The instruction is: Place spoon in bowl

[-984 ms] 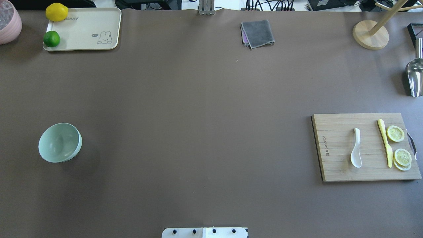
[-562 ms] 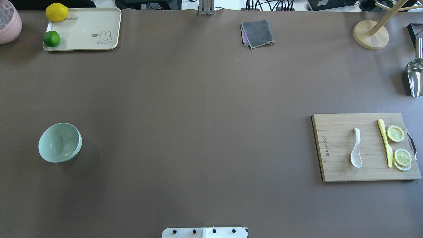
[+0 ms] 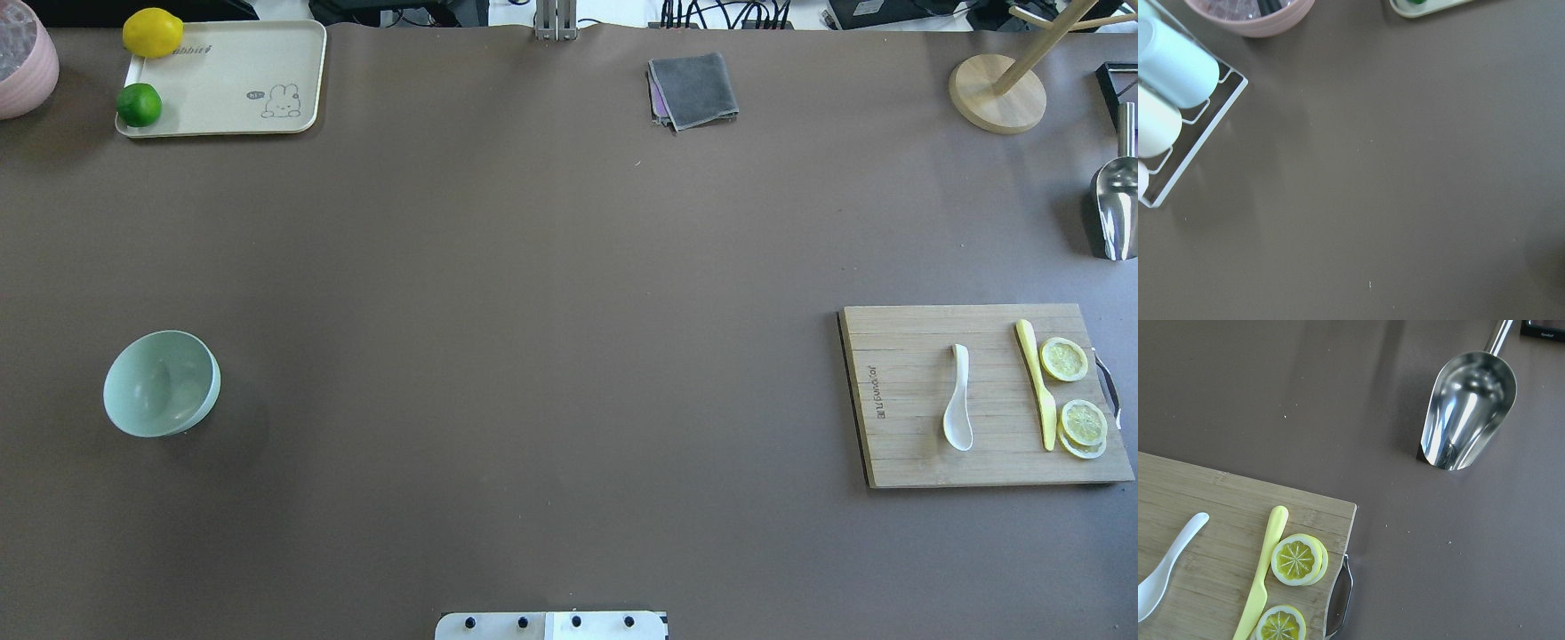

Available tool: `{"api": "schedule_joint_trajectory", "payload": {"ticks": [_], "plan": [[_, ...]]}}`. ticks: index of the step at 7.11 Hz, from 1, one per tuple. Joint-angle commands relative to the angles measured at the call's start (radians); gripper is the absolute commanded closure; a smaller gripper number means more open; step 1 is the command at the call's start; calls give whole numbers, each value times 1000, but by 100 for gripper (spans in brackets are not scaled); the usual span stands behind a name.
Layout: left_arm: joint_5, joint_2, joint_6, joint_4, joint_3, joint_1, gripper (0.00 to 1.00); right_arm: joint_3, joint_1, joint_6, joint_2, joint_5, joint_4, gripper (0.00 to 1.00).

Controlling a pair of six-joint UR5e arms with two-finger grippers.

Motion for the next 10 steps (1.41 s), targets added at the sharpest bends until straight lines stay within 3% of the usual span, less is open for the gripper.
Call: {"api": "schedule_joint_trajectory", "payload": {"ticks": [1,2,4,5,6,8,10], "plan": [[-1,-47,-5,-215,94,0,2,-2,0,25,31,-3,38,0],[-4,-49,-2,-237,89,2,2,0,-1,109,47,-1,38,0],[-134,-31,-44,-281,110,9,2,6,-88,396,62,-24,106,0],[-168,-26,-129,-287,119,79,2,6,-200,589,62,-116,204,0],[-162,-29,-289,-327,120,157,2,4,-315,770,62,-211,291,0],[-130,-5,-570,-510,138,311,2,4,-473,962,58,-312,337,1],[-15,18,-721,-737,237,481,2,4,-617,1118,50,-440,416,1]]}}
